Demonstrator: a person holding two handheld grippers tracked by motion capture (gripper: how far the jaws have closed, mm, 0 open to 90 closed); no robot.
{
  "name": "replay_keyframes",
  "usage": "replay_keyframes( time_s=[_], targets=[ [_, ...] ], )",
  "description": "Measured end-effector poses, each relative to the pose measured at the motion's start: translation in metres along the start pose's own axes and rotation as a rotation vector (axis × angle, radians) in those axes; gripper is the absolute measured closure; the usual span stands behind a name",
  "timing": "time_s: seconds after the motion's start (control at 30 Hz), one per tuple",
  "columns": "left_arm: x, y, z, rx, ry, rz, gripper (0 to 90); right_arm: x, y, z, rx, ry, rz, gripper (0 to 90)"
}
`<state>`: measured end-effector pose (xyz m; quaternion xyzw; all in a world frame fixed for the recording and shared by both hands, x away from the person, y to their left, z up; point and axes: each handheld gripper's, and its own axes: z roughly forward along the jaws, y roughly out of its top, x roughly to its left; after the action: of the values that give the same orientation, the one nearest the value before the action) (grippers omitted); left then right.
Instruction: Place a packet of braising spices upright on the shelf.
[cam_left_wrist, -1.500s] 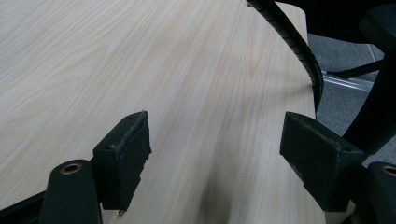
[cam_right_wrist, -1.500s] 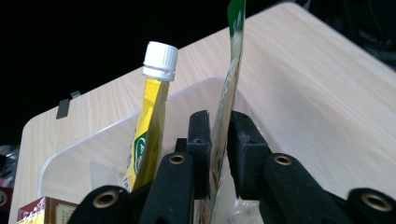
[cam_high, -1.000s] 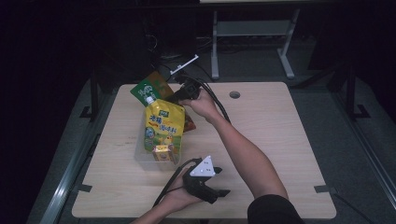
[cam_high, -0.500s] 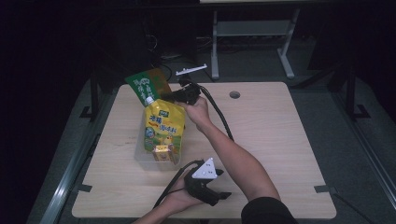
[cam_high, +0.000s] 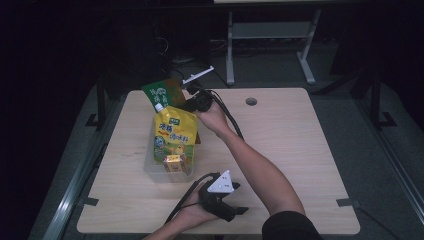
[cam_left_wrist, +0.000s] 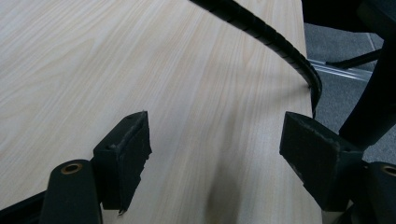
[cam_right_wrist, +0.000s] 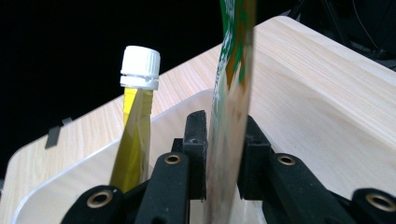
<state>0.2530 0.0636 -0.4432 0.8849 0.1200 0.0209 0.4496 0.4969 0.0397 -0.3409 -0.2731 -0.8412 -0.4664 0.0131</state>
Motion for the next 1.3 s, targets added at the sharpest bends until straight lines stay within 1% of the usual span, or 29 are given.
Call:
replay_keyframes(
  time_s=[0.03,0.07,0.1,0.13,0.2,0.23,0.27,0.33,0.37,0.4,0.43,0.5,0.53,0.57,0.6,0.67,0.7,0.73,0.77,0.8,0.83,0.9,0.93,0.97,1.0,1.13,1.17,1.27,1.3],
  targets=[
    [0.000,0.000,0.000,0.000,-0.002,-0.005,23.9,0.001,0.004,0.001,0.024,0.002,0.000,75.7],
    [0.000,0.000,0.000,0.004,-0.001,-0.002,24.0,-0.001,0.006,0.002,0.043,0.014,0.003,74.5],
    [0.000,0.000,0.000,0.002,0.001,-0.002,24.0,-0.003,0.009,0.004,0.073,0.038,0.017,72.9],
    [0.001,0.000,0.000,-0.002,0.003,0.000,24.0,-0.004,0.011,0.005,0.094,0.051,0.031,72.1],
    [0.001,0.000,0.000,0.001,0.004,0.004,24.0,-0.007,0.013,0.009,0.126,0.060,0.036,73.2],
    [0.001,0.000,0.000,0.002,0.004,0.004,24.0,-0.008,0.013,0.011,0.137,0.049,0.033,78.7],
    [0.001,-0.001,0.000,0.003,0.003,0.003,23.9,-0.009,0.013,0.011,0.144,0.035,0.031,81.3],
    [0.001,-0.001,0.000,0.003,0.004,0.004,24.0,-0.010,0.012,0.012,0.148,0.028,0.039,86.7],
    [0.001,0.000,0.000,0.003,0.003,0.003,24.0,-0.010,0.011,0.011,0.158,0.009,0.035,87.7],
    [0.001,0.000,0.000,0.003,0.003,0.003,24.0,-0.010,0.010,0.011,0.149,0.025,0.062,88.4],
    [0.000,0.000,-0.001,0.007,0.004,0.004,24.0,-0.011,0.010,0.011,0.138,0.024,0.046,88.6],
    [0.000,0.000,-0.001,0.004,0.004,0.001,24.0,-0.011,0.009,0.009,0.123,0.032,0.057,88.9],
    [0.001,0.000,-0.001,0.002,0.007,0.007,24.0,-0.011,0.009,0.008,0.112,0.046,0.069,89.0],
    [0.001,0.000,-0.002,0.003,0.010,0.013,24.0,-0.009,0.009,0.007,0.103,0.048,0.070,89.1],
    [0.001,0.000,-0.002,-0.002,0.009,0.004,24.0,-0.008,0.008,0.005,0.088,0.047,0.069,89.1],
    [0.001,0.000,-0.001,-0.004,0.009,0.005,24.0,-0.005,0.009,0.003,0.048,0.045,0.052,89.1],
    [0.001,0.000,-0.001,-0.003,0.009,0.006,24.0,-0.004,0.009,0.002,0.036,0.041,0.058,89.2],
    [0.001,0.000,-0.001,-0.001,0.010,0.010,24.0,-0.004,0.009,0.000,0.010,0.051,0.062,89.2],
    [0.000,0.000,-0.001,-0.007,0.009,0.003,24.0,-0.004,0.009,-0.001,-0.013,0.061,0.070,89.2],
    [0.000,0.000,0.000,-0.006,0.008,0.002,24.1,-0.004,0.010,-0.002,-0.034,0.056,0.071,89.2],
    [0.000,0.000,0.000,-0.007,0.008,0.002,24.1,-0.005,0.009,-0.002,-0.062,0.071,0.074,89.2],
    [0.000,0.000,0.000,-0.009,0.007,0.001,24.0,-0.006,0.007,-0.002,-0.085,0.076,0.087,89.2],
    [0.000,0.000,0.000,-0.013,0.006,-0.006,24.1,-0.007,0.006,-0.001,-0.096,0.093,0.094,89.2],
    [0.000,0.000,0.000,-0.012,0.006,-0.005,24.1,-0.007,0.004,0.001,-0.104,0.097,0.097,89.2],
    [0.000,0.000,0.000,-0.008,0.004,-0.004,24.0,-0.007,0.002,0.002,-0.105,0.090,0.092,89.2],
    [-0.001,0.000,0.001,-0.008,0.005,-0.003,24.1,-0.010,-0.008,0.008,-0.111,0.110,0.090,89.2],
    [0.000,0.000,0.001,-0.002,0.006,0.010,24.1,-0.011,-0.010,0.009,-0.108,0.114,0.092,89.2],
    [0.000,0.000,0.001,0.001,0.008,0.018,24.0,-0.012,-0.015,0.012,-0.086,0.104,0.078,89.1],
    [0.000,0.000,0.001,0.000,0.005,0.007,24.0,-0.012,-0.016,0.013,-0.078,0.100,0.065,89.1]
  ],
)
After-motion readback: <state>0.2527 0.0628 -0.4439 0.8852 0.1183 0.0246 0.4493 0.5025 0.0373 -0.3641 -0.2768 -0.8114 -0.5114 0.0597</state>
